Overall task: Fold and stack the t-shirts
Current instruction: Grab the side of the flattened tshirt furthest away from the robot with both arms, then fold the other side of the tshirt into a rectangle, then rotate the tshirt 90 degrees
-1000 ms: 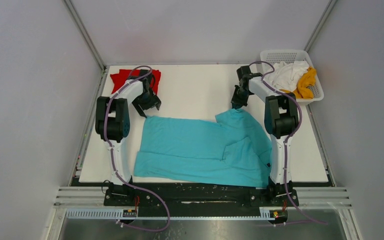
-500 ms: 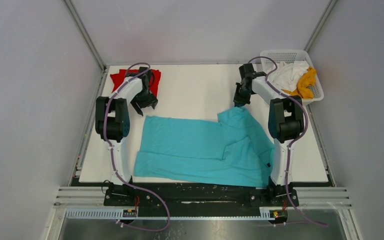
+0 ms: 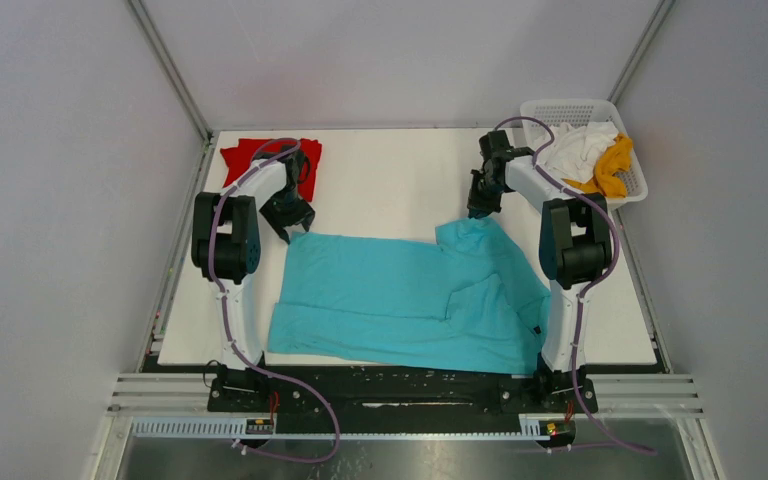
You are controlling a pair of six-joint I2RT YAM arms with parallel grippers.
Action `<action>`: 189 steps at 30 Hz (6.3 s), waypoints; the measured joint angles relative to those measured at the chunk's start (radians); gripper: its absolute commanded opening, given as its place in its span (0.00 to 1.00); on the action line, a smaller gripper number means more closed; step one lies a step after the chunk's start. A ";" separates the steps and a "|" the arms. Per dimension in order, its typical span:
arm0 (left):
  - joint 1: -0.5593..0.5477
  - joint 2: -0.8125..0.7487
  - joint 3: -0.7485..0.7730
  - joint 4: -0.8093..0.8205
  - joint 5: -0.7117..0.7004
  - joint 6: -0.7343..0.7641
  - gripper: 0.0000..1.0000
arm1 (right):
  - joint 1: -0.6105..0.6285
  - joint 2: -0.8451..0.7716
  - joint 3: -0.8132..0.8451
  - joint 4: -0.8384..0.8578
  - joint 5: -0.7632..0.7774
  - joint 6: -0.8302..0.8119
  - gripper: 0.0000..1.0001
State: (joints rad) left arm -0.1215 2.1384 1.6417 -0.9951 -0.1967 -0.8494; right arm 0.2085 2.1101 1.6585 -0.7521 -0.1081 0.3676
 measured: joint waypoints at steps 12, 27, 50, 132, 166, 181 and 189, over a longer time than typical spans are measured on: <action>-0.005 -0.002 -0.008 0.018 -0.002 -0.035 0.00 | 0.000 -0.085 -0.066 0.002 -0.014 -0.038 0.00; 0.016 -0.016 -0.029 0.013 -0.027 -0.038 0.00 | 0.000 0.014 0.228 -0.002 -0.044 -0.111 0.00; -0.010 -0.263 -0.210 0.112 -0.025 -0.004 0.00 | 0.014 -0.130 -0.060 0.014 -0.058 -0.173 0.00; -0.112 -0.937 -0.885 0.301 0.106 -0.010 0.99 | 0.265 -0.597 -0.816 0.283 -0.177 0.104 0.99; -0.373 -0.763 -0.931 0.424 0.191 0.051 0.99 | 0.304 -0.927 -1.095 0.282 -0.024 0.317 1.00; -0.519 -0.775 -0.950 0.509 0.193 -0.165 0.99 | 0.161 -0.083 -0.259 0.344 -0.177 0.305 0.99; -0.711 -0.636 -0.838 0.602 0.189 -0.317 0.99 | 0.159 0.312 0.382 0.133 -0.297 0.203 0.99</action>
State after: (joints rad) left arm -0.8326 1.5028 0.8032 -0.3927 -0.0078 -1.1664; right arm 0.3679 2.4222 2.0403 -0.6193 -0.4053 0.5701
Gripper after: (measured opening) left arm 0.989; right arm 0.993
